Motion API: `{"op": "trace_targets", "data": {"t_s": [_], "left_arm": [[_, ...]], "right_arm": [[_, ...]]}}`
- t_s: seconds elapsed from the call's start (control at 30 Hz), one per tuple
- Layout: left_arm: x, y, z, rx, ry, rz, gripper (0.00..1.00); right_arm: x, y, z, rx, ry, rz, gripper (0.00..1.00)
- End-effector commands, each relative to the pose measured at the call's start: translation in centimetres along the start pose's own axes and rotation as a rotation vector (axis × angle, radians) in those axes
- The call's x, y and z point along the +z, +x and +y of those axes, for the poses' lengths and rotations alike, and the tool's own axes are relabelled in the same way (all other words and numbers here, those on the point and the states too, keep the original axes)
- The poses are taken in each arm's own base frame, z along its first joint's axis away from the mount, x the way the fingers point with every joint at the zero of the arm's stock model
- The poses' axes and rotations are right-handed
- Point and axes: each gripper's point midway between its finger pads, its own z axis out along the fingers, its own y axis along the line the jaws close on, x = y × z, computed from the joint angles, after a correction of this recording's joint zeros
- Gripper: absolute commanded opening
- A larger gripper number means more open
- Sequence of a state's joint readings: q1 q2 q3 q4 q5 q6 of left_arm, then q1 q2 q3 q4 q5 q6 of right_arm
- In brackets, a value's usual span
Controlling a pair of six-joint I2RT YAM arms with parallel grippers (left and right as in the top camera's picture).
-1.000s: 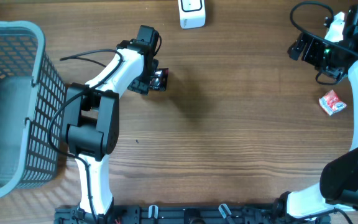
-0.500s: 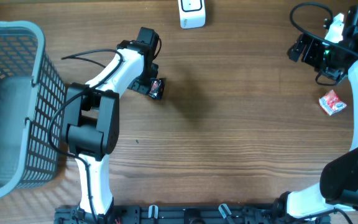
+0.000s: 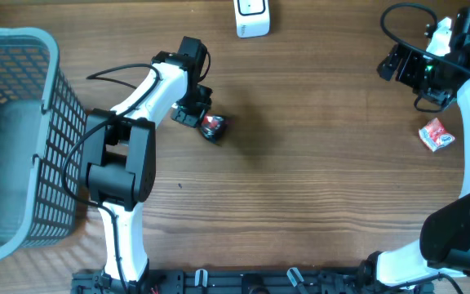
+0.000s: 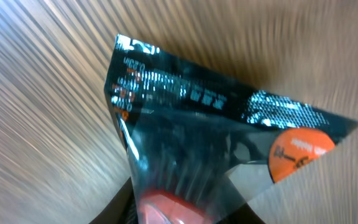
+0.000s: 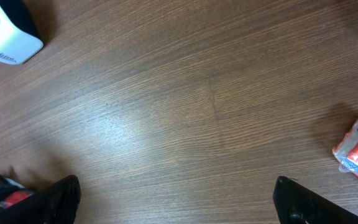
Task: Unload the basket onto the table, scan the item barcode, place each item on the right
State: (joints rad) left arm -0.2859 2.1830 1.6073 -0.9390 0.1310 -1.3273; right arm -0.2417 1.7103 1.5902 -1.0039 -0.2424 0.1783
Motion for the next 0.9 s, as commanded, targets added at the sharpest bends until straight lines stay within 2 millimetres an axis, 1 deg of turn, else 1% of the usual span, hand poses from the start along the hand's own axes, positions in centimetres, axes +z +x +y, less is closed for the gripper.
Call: {"op": "trace_targets", "data": {"t_s": [0.0, 0.07, 0.1, 0.2, 0.27, 0.33, 0.43, 0.57, 0.63, 0.7, 0.77, 0.87], "left_arm": [[2.4, 4.5, 0.9, 0.063, -0.02, 0.28, 0.24], [1.8, 6.3, -0.4, 0.11, 0.053, 0.389, 0.23], [1.4, 7.0, -0.9, 0.126, 0.084, 0.434, 0.21], [0.4, 8.4, -2.4, 0.15, 0.167, 0.542, 0.2], [0.2, 8.5, -2.9, 0.157, 0.191, 0.553, 0.2], [0.1, 8.4, -2.8, 0.153, 0.191, 0.558, 0.21], [-0.5, 9.1, -3.0, 0.153, 0.207, 0.612, 0.21], [-2.6, 10.9, -4.5, 0.187, 0.311, 0.765, 0.2], [-4.2, 11.9, -5.5, 0.224, 0.389, 0.858, 0.2], [-5.2, 12.5, -6.1, 0.239, 0.431, 0.915, 0.2], [-5.9, 12.7, -6.5, 0.245, 0.453, 0.946, 0.2], [-6.0, 12.8, -6.8, 0.248, 0.466, 0.951, 0.2]], "right_arm": [[0.0, -0.3, 0.0, 0.002, 0.006, -0.01, 1.0], [0.0, -0.3, -0.1, 0.003, 0.014, -0.013, 1.0], [0.0, -0.3, -0.3, 0.003, 0.02, -0.013, 1.0], [0.0, -0.3, -0.5, 0.003, 0.036, -0.016, 1.0], [0.0, -0.3, -0.5, 0.003, 0.035, -0.016, 1.0], [0.0, -0.3, -0.5, 0.003, 0.035, -0.016, 1.0], [0.0, -0.4, -0.5, 0.003, 0.035, -0.018, 1.0], [0.1, -0.4, -0.5, 0.003, 0.035, -0.018, 1.0], [0.1, -0.4, -0.5, 0.003, 0.035, -0.018, 1.0], [0.1, -0.4, -0.5, 0.002, 0.035, -0.02, 1.0], [0.1, -0.4, -0.5, 0.002, 0.035, -0.02, 1.0], [0.1, -0.4, -0.5, 0.002, 0.035, -0.018, 1.0]]}}
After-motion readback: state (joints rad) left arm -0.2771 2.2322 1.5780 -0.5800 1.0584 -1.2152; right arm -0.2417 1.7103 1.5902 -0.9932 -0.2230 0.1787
